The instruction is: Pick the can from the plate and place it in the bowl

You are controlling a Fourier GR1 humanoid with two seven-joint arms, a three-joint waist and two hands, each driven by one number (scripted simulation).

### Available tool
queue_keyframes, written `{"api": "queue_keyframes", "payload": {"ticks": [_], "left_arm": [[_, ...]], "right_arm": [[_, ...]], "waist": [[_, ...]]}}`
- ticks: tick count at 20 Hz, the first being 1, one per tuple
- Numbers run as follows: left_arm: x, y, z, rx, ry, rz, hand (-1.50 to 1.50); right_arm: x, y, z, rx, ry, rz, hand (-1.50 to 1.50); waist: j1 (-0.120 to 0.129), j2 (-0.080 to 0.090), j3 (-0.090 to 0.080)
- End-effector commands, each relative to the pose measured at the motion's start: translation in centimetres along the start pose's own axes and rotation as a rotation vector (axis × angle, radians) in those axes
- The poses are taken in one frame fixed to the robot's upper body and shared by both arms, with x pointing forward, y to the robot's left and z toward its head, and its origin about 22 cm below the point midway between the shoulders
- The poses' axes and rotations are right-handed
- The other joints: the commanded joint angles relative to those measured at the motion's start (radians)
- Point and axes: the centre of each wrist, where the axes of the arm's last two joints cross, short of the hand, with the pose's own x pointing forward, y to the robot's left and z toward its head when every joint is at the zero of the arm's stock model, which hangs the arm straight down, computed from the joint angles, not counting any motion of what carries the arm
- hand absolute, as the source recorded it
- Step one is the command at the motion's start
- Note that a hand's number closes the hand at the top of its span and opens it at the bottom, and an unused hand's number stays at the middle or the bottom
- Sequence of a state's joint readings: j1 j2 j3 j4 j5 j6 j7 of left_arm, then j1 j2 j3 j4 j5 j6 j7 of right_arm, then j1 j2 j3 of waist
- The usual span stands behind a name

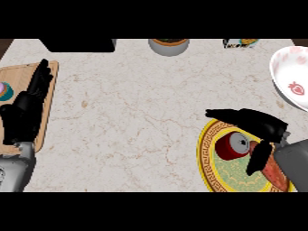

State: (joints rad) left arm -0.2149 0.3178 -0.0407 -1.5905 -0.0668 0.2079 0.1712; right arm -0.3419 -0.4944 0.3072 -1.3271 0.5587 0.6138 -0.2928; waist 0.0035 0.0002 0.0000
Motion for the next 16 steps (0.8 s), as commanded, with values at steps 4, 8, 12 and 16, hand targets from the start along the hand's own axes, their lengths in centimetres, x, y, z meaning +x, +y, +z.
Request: {"api": "queue_keyframes", "payload": {"ticks": [4, 8, 12, 16], "left_arm": [[-0.1, 0.3, 0.0, 0.002, -0.008, -0.005, 0.00], [0.9, -0.5, 1.1, -0.010, -0.002, 0.006, 0.00], [0.2, 1.9, 0.8, 0.011, -0.011, 0.003, 0.00], [-0.2, -1.2, 0.9, 0.009, -0.004, -0.009, 0.00]], "right_arm": [[0.4, 2.9, -2.2, -0.002, -0.077, 0.132, 1.50], [-1.2, 3.0, -3.4, -0.015, -0.093, 0.138, 1.50], [-1.5, 4.2, -2.9, -0.038, -0.101, 0.101, 1.50], [-0.4, 2.0, -0.6, -0.065, -0.147, 0.098, 1.50]], "waist": [[0.000, 0.001, 0.000], [0.003, 0.000, 0.000], [0.000, 0.000, 0.000], [-0.007, -0.001, 0.000]]}}
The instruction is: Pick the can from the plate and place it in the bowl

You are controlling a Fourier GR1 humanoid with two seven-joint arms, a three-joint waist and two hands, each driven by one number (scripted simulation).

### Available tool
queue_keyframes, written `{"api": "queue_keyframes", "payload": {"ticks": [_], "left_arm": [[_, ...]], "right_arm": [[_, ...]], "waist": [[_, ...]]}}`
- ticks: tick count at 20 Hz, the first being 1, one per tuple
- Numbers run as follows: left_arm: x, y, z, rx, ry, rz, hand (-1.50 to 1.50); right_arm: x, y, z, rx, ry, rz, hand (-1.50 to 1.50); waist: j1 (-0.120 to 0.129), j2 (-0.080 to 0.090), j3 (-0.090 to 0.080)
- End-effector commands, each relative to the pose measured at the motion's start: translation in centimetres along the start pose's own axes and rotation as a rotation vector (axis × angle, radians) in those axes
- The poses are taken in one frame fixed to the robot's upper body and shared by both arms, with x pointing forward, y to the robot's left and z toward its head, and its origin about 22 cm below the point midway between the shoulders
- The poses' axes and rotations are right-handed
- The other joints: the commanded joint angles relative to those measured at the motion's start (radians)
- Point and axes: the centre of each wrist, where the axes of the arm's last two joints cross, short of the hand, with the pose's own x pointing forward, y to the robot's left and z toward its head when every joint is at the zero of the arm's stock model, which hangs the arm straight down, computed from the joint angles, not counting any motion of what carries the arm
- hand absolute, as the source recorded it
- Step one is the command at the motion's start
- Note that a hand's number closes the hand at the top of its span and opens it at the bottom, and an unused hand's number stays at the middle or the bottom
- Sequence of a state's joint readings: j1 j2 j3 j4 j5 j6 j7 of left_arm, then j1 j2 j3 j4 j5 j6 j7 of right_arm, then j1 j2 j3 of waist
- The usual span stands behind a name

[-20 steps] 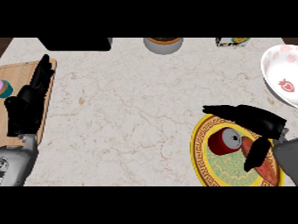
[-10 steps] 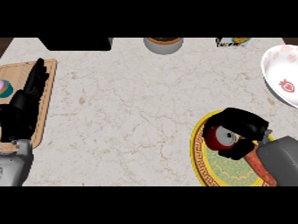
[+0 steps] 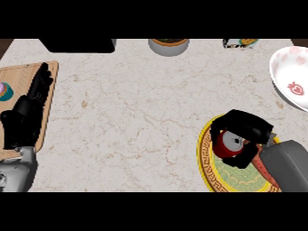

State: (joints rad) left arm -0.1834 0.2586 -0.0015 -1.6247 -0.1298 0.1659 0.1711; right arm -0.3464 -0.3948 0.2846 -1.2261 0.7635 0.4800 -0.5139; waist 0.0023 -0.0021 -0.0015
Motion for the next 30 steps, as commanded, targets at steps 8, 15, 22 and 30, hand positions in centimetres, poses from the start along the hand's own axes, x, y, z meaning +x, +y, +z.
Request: {"api": "queue_keyframes", "payload": {"ticks": [8, 15, 22, 30], "left_arm": [[0.9, -1.0, -0.7, -0.040, -0.012, 0.004, 0.00], [1.8, -2.9, -0.9, -0.079, -0.034, 0.007, 0.00], [1.4, -1.0, -1.4, -0.013, -0.001, 0.003, 0.00], [0.2, -0.2, 0.2, -0.005, 0.001, 0.001, 0.00]], "right_arm": [[4.8, -2.1, -9.8, -0.413, 0.683, -0.218, 1.50], [10.0, -7.7, -12.4, -0.878, 0.755, -0.316, 1.50], [14.5, -11.8, -13.4, -1.180, 0.866, -0.294, 1.50], [9.9, -12.1, -10.3, -1.350, 1.003, -0.237, 1.50]], "waist": [[0.045, 0.012, -0.002], [0.069, 0.008, 0.003], [0.012, -0.001, 0.001], [0.001, 0.001, 0.002]]}}
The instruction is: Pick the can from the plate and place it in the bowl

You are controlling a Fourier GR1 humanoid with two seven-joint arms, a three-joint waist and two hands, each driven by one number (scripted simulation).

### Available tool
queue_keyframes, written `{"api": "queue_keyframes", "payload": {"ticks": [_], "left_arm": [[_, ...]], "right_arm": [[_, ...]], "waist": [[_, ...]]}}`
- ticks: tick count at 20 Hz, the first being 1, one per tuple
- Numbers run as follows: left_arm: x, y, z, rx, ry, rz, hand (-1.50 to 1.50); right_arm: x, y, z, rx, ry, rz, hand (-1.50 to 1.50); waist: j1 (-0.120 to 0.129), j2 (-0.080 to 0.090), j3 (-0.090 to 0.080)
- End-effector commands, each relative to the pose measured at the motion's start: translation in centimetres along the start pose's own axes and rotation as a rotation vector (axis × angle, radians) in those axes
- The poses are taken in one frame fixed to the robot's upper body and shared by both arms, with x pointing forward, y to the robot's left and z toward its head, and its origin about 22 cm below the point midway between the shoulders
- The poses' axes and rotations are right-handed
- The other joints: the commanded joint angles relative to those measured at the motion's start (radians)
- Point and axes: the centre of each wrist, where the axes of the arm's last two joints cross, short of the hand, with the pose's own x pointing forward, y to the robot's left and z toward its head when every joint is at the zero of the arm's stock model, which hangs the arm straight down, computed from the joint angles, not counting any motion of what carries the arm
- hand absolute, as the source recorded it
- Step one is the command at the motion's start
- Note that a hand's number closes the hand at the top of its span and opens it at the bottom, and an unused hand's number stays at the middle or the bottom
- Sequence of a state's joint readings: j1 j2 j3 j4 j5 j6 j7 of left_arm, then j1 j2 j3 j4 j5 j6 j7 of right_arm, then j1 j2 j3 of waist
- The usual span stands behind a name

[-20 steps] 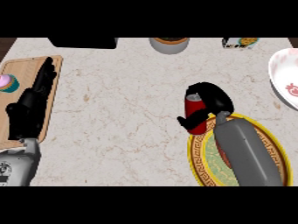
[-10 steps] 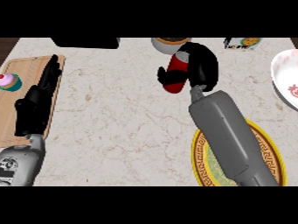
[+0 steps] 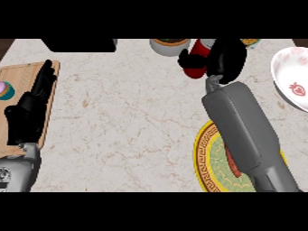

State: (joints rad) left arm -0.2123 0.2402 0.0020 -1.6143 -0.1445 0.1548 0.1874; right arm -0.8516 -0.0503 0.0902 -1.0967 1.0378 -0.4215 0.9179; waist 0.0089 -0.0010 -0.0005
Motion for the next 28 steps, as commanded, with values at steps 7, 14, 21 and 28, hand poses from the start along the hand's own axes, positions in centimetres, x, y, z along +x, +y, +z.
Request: {"api": "queue_keyframes", "payload": {"ticks": [7, 14, 21, 28], "left_arm": [[0.9, 1.9, -0.2, 0.012, -0.009, 0.000, 0.00], [0.9, 1.1, -0.7, 0.009, -0.011, -0.021, 0.00], [-0.4, -0.7, -0.6, -0.009, -0.014, 0.007, 0.00], [0.5, -1.0, -1.4, -0.029, -0.030, 0.000, 0.00]], "right_arm": [[-6.3, -5.4, -7.2, -0.219, 0.103, -0.087, 1.50], [-14.8, -7.7, -11.0, -0.350, 0.113, -0.036, 1.50], [-21.2, -11.4, -14.5, -0.430, 0.132, 0.210, 1.50], [-25.9, -11.3, -15.2, -0.453, 0.214, 0.278, 1.50]], "waist": [[-0.003, 0.002, 0.001], [-0.001, 0.006, 0.001], [0.009, 0.014, 0.001], [0.029, 0.018, 0.003]]}}
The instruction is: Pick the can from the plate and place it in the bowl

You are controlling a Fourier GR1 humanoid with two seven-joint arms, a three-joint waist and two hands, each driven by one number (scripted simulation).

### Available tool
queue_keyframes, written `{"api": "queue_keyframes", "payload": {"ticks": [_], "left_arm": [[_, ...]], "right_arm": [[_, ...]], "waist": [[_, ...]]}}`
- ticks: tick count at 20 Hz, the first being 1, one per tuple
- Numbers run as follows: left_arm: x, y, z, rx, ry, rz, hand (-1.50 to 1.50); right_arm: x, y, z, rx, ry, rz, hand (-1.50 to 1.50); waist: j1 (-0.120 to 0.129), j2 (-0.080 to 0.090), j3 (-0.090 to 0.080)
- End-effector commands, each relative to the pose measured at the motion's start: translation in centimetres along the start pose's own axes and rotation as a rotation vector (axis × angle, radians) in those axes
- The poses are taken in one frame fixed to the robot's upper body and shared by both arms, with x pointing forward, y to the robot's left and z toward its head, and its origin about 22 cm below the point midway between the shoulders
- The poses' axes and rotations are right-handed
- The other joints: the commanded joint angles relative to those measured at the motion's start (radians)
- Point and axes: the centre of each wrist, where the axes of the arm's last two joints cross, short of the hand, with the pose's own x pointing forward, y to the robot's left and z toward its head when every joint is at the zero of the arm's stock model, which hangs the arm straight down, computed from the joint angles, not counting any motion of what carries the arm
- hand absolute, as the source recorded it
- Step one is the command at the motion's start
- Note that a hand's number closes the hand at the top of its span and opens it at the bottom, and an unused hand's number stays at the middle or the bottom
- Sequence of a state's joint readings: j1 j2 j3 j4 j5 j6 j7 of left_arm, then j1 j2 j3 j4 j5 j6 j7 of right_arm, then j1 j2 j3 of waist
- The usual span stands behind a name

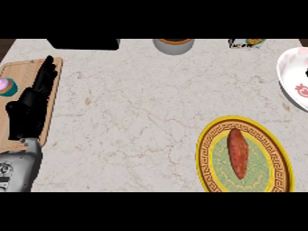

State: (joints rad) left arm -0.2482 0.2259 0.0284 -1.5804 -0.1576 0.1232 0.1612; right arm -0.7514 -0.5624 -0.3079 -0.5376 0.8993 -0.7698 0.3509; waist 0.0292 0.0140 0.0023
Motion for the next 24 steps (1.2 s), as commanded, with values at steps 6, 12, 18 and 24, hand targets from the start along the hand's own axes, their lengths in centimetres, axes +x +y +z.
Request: {"api": "queue_keyframes", "payload": {"ticks": [6, 12, 18, 24], "left_arm": [[0.1, -1.0, -0.3, -0.025, -0.015, 0.020, 0.00], [0.6, -0.2, -0.1, -0.017, -0.018, 0.016, 0.00], [0.1, -0.1, 0.4, -0.023, -0.017, -0.011, 0.00], [-1.1, 0.3, 1.4, -0.002, 0.002, -0.011, 0.00]], "right_arm": [[-5.0, -0.5, -1.9, 0.109, 0.162, -0.082, -1.50], [-6.9, -0.6, -1.7, 0.165, 0.101, -0.277, -1.50], [-6.9, -1.1, -2.4, 0.078, 0.101, -0.404, -1.50], [-10.8, -2.7, -3.2, 0.066, 0.109, -0.525, -1.50]], "waist": [[0.020, 0.015, 0.004], [0.020, 0.011, 0.007], [0.024, 0.007, 0.004], [-0.002, -0.003, 0.001]]}}
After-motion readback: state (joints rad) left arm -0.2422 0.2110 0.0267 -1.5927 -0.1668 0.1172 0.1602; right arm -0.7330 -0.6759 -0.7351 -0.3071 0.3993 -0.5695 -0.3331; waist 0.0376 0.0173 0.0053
